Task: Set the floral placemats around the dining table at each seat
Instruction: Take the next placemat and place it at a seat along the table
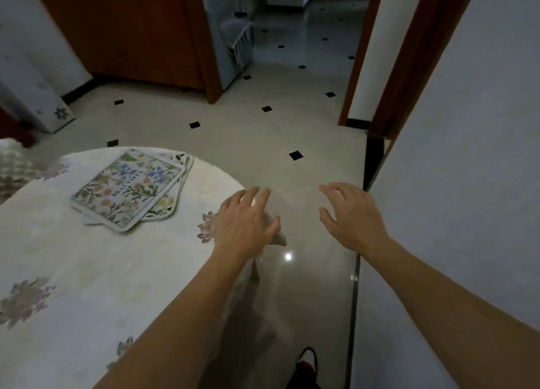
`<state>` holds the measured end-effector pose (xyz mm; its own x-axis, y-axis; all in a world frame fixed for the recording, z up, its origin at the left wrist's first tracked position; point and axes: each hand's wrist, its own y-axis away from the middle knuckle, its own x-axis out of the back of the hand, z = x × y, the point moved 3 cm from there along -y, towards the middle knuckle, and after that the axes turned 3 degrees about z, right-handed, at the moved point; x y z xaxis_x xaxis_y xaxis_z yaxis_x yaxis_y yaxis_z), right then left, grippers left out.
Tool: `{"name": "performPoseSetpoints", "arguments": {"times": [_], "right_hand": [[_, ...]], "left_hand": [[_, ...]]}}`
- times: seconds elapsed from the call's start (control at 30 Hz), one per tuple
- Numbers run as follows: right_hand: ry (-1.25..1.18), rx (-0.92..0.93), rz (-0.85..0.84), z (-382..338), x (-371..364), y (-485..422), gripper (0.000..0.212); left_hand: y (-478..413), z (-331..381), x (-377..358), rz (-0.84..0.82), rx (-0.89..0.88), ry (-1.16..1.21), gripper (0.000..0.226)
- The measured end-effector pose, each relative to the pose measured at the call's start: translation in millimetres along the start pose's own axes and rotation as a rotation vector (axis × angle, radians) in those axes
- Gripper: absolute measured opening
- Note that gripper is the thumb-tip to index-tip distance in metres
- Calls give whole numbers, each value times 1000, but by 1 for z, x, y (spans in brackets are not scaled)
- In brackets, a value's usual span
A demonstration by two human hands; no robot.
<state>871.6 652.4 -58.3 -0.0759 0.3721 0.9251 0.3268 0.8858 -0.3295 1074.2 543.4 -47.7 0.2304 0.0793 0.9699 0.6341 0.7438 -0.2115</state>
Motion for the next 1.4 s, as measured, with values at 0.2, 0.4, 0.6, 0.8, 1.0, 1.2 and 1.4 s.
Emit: {"name": "performPoseSetpoints", "arguments": {"times": [0.2,0.4,0.6,0.8,1.0,1.2,1.4], "right_hand": [[10,5,-8,55,-5,-72,56],[-17,-38,1,91,-13,-118,56],[-35,-45,46,116,-23,-174,55],[1,-30,0,136,-54,-268,53],[8,23,3,141,-88,-399,48],[-7,55,2,134,-111,-501,48],[-23,111,-31,114,-144,-574,49]], "left_hand": [[-86,29,-21,17,-32,-24,65],[-152,46,-30,31,-51,-26,64],[-223,45,-46,12,-79,-47,66],[-318,21,-68,56,-58,-50,66],[-435,-23,-83,60,-16,-34,69],[-529,-65,-86,63,21,-61,68],[-575,-113,-87,89,109,-64,66]]}}
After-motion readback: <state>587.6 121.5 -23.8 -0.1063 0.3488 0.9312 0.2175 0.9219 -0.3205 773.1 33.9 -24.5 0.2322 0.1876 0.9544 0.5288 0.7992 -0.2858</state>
